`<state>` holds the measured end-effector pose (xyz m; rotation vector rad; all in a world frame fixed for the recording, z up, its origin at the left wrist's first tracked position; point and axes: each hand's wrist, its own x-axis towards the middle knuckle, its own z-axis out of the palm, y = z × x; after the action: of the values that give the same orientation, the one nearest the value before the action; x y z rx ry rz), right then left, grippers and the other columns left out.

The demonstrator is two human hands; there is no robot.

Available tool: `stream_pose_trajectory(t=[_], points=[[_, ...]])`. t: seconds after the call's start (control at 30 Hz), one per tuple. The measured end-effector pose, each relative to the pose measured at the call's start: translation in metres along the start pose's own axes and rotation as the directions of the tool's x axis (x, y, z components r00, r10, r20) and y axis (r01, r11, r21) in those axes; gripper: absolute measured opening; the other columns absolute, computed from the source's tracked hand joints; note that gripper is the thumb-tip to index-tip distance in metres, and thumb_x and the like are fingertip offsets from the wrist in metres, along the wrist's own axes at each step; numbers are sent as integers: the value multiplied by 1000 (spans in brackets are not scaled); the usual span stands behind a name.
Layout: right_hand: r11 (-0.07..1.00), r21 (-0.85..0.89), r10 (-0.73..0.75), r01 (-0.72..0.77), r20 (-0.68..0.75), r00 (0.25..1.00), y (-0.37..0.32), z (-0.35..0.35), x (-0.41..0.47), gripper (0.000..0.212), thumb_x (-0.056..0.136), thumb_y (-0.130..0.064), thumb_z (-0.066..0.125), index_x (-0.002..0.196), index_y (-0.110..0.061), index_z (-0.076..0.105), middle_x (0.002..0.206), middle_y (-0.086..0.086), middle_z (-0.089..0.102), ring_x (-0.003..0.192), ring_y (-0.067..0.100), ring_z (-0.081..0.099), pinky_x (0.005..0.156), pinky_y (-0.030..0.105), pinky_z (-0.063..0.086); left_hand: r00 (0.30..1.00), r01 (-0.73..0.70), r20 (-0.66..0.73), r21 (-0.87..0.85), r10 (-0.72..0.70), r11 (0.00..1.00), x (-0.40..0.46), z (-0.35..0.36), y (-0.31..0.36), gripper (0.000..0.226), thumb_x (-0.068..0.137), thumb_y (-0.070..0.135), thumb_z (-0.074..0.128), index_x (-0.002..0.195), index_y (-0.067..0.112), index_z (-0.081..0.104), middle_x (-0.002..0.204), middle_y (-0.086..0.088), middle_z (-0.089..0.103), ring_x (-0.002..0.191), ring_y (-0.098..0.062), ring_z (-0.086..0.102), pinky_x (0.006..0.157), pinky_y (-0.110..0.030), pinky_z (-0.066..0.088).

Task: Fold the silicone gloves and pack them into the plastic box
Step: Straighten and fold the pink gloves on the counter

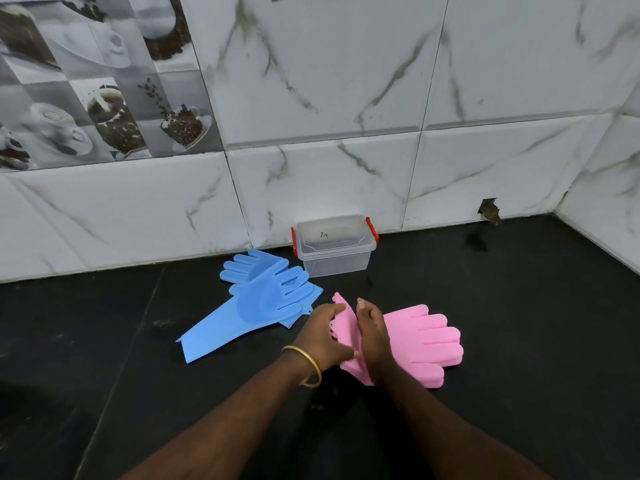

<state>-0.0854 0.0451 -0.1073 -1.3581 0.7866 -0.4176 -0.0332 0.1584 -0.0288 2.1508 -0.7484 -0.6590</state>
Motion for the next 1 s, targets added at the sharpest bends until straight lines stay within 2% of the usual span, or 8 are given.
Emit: stream_pose_trajectory(t=[0.17,0.27,0.37,0.5,0.67,0.73,0.9,1.0], points=[[982,141,128,-124,-17,992,-33,-31,-3,29,98,-48,49,111,-26,64,97,-4,75,88,13,72,56,23,56,997,-62,49,121,57,991,16,26,46,75,71,15,83,137,17,48,136,-2,52,115,-15,52,92,-25,46],[980,152,130,-125,-23,991,-45,-63,-3,37,99,-44,48,118,-17,63,101,-1,74,91,16,71,65,31,56,986,-131,125,201,107,971,26,48,67,62,72,9,82,129,10,56,125,-7,61,106,-17,60,78,-20,48],[975,161,164,-154,-56,985,-53,-97,-4,36,100,-47,47,118,-19,62,109,1,72,98,20,70,70,34,55,979,-129,196,357,61,925,38,73,82,62,74,16,82,129,7,55,127,-11,57,113,-23,58,90,-29,53],[983,64,177,-171,-99,979,-57,-136,-4,32,98,-45,51,113,-18,60,109,0,65,100,21,66,71,34,54,960,-198,279,591,32,782,51,104,93,66,81,31,73,136,4,46,145,-19,43,134,-31,40,106,-34,37],[986,-57,149,-154,-77,986,-52,-169,-1,16,95,-31,60,105,-21,65,108,3,69,97,23,68,77,38,57,958,-147,281,648,-54,748,56,130,100,52,91,30,59,132,3,43,131,-19,50,124,-33,48,104,-38,38],[984,-115,130,-135,-50,990,-52,-176,3,15,94,-30,61,106,-21,64,107,3,69,96,22,68,73,34,58,965,-77,248,592,-91,802,56,137,98,57,92,31,56,137,4,35,133,-18,46,123,-31,49,101,-37,41],[892,-434,-144,130,1,990,-58,-167,16,21,88,-20,69,109,-18,65,104,-4,68,98,11,65,84,27,55,985,35,140,412,-101,911,44,159,86,101,80,49,66,153,21,2,149,-16,29,128,-34,44,103,-44,44],[644,-578,-372,501,336,865,-74,-142,24,23,87,-17,69,110,-19,68,109,-4,65,96,5,60,89,29,54,992,-47,122,455,-10,889,36,170,79,92,76,59,58,150,20,18,153,-14,29,133,-36,38,109,-47,35]])
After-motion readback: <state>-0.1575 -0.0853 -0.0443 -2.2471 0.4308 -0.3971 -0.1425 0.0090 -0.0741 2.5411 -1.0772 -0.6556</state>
